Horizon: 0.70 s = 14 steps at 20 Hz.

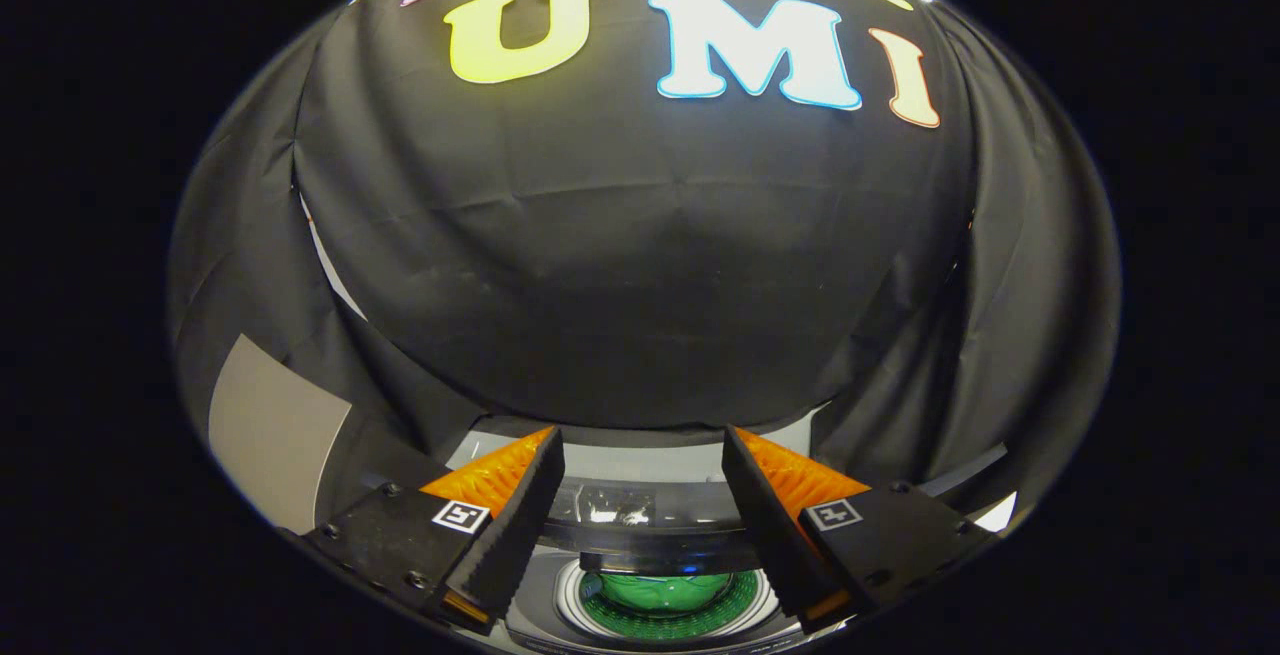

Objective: Put the clothes into the washing machine and then close the washing machine lid.

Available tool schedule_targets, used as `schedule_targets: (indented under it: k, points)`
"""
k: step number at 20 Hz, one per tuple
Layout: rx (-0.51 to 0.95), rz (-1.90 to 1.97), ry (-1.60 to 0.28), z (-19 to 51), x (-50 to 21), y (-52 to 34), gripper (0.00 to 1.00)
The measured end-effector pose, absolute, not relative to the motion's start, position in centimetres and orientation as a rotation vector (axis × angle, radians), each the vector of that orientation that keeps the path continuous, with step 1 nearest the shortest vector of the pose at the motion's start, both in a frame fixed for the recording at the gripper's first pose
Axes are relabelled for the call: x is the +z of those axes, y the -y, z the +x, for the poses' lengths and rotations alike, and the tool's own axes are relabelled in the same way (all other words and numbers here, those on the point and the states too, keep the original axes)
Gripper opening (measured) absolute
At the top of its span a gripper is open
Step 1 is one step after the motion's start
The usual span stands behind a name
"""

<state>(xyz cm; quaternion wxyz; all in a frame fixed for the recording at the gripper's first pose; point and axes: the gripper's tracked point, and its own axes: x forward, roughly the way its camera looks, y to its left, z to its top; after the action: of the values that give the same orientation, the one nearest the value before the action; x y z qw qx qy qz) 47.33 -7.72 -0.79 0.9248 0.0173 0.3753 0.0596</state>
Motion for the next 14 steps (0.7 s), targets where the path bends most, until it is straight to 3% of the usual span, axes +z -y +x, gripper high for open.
schedule_targets:
  k: [14]
  points:
    - [0.112, 0.029, -0.658, 44.2, -0.5, 8.0, 0.99]
